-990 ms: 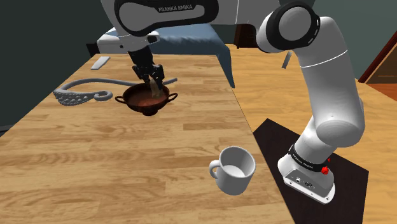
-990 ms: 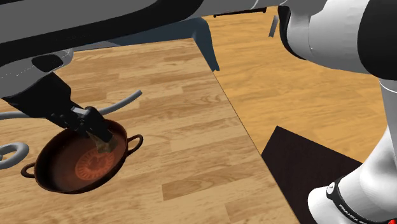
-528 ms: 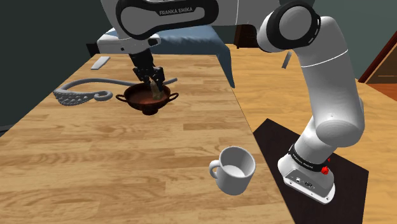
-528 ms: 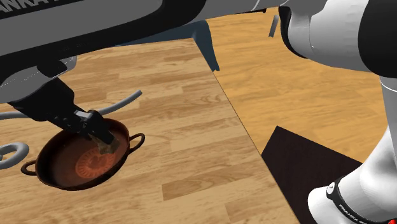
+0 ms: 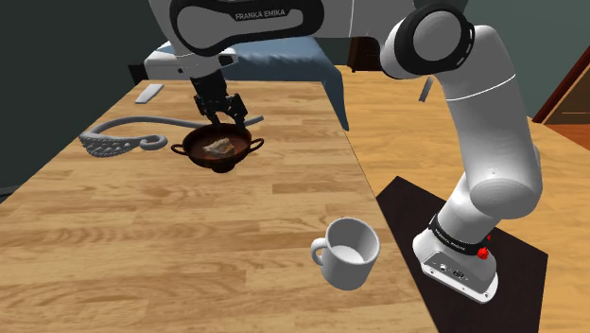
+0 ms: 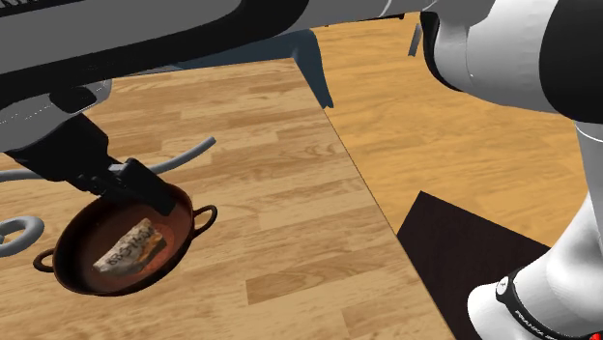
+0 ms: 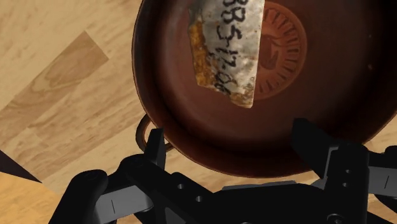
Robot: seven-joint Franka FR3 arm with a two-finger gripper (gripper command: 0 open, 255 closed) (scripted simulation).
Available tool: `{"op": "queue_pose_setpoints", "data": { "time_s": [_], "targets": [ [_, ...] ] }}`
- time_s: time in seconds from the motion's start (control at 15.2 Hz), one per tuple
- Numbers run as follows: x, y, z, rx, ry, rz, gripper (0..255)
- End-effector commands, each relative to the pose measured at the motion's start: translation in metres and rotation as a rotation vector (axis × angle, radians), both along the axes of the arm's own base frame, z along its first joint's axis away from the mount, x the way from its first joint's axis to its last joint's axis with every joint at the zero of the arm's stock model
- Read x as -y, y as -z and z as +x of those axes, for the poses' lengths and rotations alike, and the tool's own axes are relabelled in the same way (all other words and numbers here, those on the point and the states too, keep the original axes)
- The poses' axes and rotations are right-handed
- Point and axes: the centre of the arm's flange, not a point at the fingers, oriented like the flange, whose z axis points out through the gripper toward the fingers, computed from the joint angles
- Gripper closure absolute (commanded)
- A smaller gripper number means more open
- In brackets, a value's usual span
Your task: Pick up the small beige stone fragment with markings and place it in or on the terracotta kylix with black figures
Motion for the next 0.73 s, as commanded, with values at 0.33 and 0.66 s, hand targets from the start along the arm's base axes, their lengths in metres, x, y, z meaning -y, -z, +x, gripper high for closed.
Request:
{"op": "queue_pose_setpoints", "data": {
  "time_s": [0.33,0.66],
  "targets": [
    [-0.008,-0.043,0.006,0.000,0.000,0.000,0],
    [-0.008,-0.043,0.006,0.000,0.000,0.000,0]
  ]
}}
